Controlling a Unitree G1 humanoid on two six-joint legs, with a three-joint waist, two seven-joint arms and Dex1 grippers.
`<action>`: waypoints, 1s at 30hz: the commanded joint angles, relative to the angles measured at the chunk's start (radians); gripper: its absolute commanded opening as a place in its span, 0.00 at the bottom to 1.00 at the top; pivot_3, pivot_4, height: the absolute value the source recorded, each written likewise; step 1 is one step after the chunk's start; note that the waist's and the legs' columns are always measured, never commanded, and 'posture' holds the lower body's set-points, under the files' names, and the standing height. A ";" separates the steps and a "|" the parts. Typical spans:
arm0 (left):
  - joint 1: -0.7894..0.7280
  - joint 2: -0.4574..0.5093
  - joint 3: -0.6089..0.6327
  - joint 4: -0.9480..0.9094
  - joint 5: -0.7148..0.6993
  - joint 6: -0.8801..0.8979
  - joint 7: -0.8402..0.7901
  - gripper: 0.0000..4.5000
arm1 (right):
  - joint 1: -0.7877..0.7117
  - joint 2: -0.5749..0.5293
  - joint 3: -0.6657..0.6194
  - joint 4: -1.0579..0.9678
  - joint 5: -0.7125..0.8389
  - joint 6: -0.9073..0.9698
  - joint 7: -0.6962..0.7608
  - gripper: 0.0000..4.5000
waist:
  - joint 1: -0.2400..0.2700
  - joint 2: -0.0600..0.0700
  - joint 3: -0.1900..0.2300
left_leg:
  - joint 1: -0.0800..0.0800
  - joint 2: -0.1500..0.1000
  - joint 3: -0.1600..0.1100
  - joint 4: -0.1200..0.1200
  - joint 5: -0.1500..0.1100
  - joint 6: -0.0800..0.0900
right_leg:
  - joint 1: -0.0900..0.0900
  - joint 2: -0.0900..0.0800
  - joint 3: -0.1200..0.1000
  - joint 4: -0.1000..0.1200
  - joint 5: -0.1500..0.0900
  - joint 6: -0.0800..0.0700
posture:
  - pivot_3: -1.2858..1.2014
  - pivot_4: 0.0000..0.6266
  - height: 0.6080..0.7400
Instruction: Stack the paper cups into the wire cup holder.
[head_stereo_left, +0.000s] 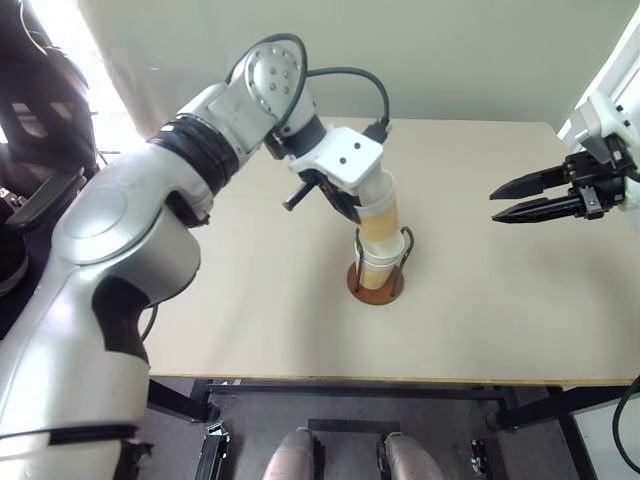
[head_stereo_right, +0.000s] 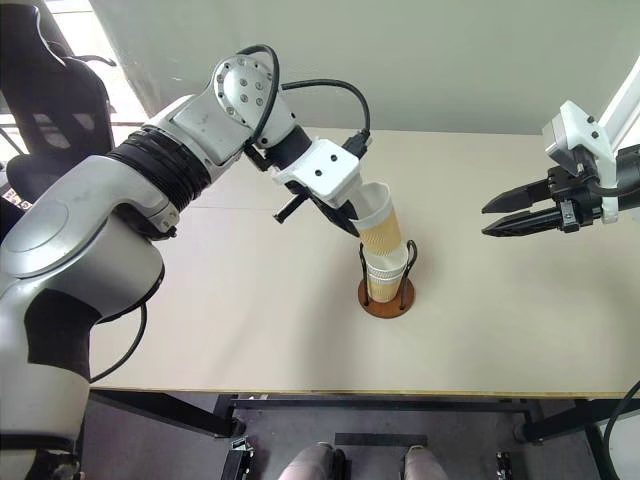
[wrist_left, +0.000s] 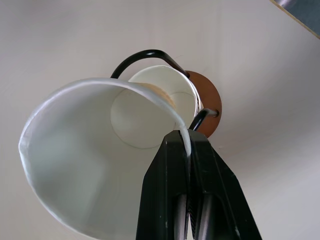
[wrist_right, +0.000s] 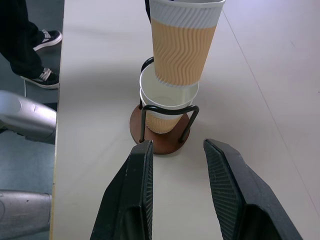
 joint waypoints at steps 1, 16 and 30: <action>-0.029 -0.001 0.006 -0.008 -0.017 -0.017 -0.031 0.01 | -0.009 -0.023 -0.025 -0.022 0.004 0.000 0.004 0.35 | 0.000 0.000 0.000 | 0.000 0.000 0.001 0.000 0.000 0.000 | 0.000 0.001 0.000 0.000 0.000 0.000 | 0.52 0.24 1.00; -0.028 -0.053 0.002 0.015 0.001 -0.057 -0.031 0.01 | 0.025 -0.031 -0.060 -0.055 -0.001 0.009 0.002 0.35 | 0.003 0.000 0.000 | 0.000 -0.001 0.001 0.000 0.000 0.000 | 0.000 0.001 -0.001 0.000 0.000 0.001 | 0.52 0.24 1.00; -0.027 -0.083 0.025 0.099 0.094 -0.125 -0.031 0.01 | 0.041 -0.030 -0.082 -0.068 -0.005 0.019 -0.010 0.35 | 0.004 0.000 0.000 | 0.000 -0.001 0.001 0.000 0.000 0.000 | 0.001 0.000 -0.001 0.000 0.001 0.002 | 0.52 0.24 1.00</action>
